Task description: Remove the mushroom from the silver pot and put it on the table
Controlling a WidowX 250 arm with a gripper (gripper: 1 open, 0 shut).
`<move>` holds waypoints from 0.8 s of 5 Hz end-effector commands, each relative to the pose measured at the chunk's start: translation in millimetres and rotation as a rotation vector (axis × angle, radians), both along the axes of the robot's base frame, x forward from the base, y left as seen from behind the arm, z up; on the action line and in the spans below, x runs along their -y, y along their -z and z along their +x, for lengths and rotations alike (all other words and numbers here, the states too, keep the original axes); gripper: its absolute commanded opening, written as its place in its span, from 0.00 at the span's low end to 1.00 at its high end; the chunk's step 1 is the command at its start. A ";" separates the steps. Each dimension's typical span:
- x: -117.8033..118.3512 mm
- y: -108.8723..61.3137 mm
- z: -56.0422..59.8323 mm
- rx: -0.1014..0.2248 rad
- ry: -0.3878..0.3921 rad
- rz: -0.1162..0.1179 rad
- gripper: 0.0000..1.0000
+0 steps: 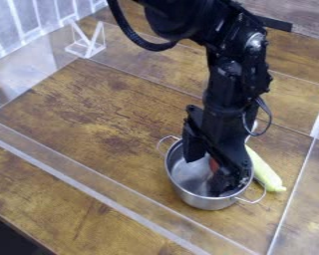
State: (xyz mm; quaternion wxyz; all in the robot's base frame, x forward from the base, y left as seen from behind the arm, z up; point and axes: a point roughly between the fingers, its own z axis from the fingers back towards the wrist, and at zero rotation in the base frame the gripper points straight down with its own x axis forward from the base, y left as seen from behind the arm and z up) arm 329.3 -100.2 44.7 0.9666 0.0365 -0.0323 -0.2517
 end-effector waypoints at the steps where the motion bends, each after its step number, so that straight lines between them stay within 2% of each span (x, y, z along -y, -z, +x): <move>1: 11.3 -37.3 12.3 0.104 0.041 -0.044 1.00; 2: 11.8 -37.8 20.5 0.102 -0.011 -0.049 1.00; 4: 8.9 -28.3 34.3 0.083 -0.129 -0.075 1.00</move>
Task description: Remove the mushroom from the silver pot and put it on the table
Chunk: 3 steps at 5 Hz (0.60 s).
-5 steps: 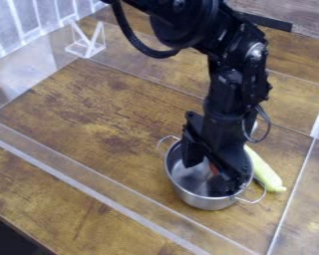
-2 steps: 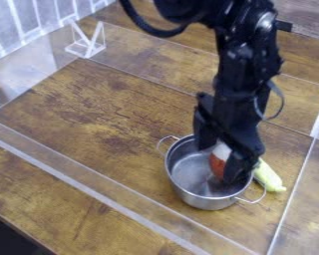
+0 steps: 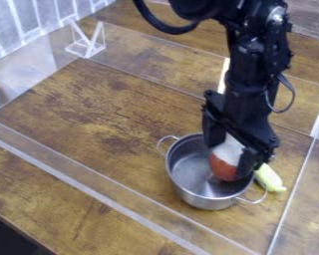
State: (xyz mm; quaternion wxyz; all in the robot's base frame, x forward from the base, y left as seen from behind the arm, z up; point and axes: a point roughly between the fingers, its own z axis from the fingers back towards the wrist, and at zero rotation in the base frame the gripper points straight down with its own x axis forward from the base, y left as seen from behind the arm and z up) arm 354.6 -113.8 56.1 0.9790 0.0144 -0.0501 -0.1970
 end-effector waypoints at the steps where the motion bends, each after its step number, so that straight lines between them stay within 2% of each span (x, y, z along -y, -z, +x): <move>1: -11.5 -10.4 12.3 0.034 0.101 -0.032 1.00; 2: -17.6 -6.7 15.8 0.020 0.213 -0.041 1.00; 3: -21.0 -1.0 11.2 0.007 0.162 -0.048 1.00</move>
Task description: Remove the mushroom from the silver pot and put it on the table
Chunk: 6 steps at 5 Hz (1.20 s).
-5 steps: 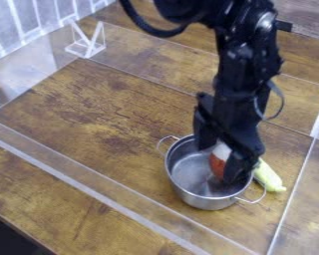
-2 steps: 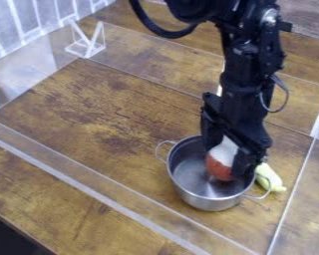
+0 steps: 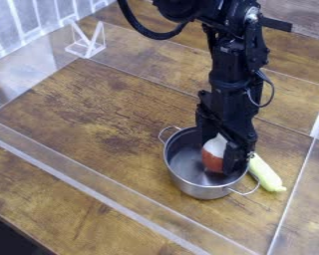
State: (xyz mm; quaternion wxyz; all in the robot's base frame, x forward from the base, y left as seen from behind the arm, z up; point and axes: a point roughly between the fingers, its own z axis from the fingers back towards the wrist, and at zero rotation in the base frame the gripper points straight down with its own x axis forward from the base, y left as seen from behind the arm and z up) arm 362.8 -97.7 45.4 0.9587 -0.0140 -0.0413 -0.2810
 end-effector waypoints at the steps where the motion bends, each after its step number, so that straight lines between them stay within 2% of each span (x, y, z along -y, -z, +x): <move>1: -11.2 -3.2 -2.3 0.035 -0.030 -0.007 0.00; 2: -17.7 3.8 -7.8 0.035 -0.042 -0.004 0.00; 4: -27.1 -25.8 -15.4 0.033 -0.087 0.017 0.00; 5: -21.0 -43.5 -21.4 0.029 -0.101 0.025 0.00; 6: -24.6 -73.9 -26.5 0.042 -0.142 0.040 0.00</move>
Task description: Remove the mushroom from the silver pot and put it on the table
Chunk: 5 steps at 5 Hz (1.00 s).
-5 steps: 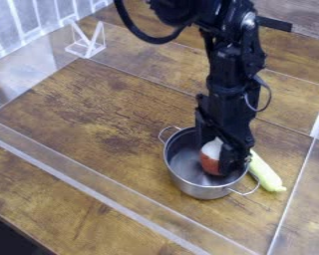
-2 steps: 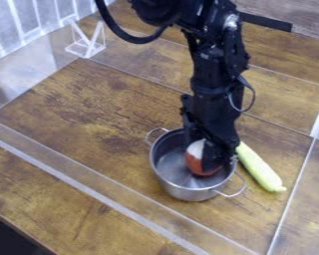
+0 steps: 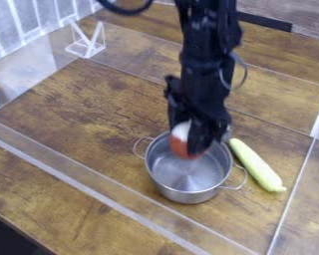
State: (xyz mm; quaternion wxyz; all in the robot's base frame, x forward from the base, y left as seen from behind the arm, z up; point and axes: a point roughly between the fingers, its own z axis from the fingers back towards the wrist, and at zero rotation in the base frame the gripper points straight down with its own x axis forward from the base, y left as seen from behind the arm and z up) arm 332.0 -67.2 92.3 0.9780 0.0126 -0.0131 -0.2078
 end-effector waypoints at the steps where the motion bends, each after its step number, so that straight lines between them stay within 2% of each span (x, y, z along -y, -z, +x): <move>1: -26.8 -29.6 0.4 0.100 -0.096 0.010 0.00; 2: -54.3 -23.4 -7.0 0.096 -0.191 0.031 0.00; 3: -81.6 -6.8 -10.2 0.083 -0.256 0.044 0.00; 4: -75.2 -6.7 -7.6 0.087 -0.238 0.037 0.00; 5: -73.6 -2.1 -11.5 0.078 -0.211 0.032 0.00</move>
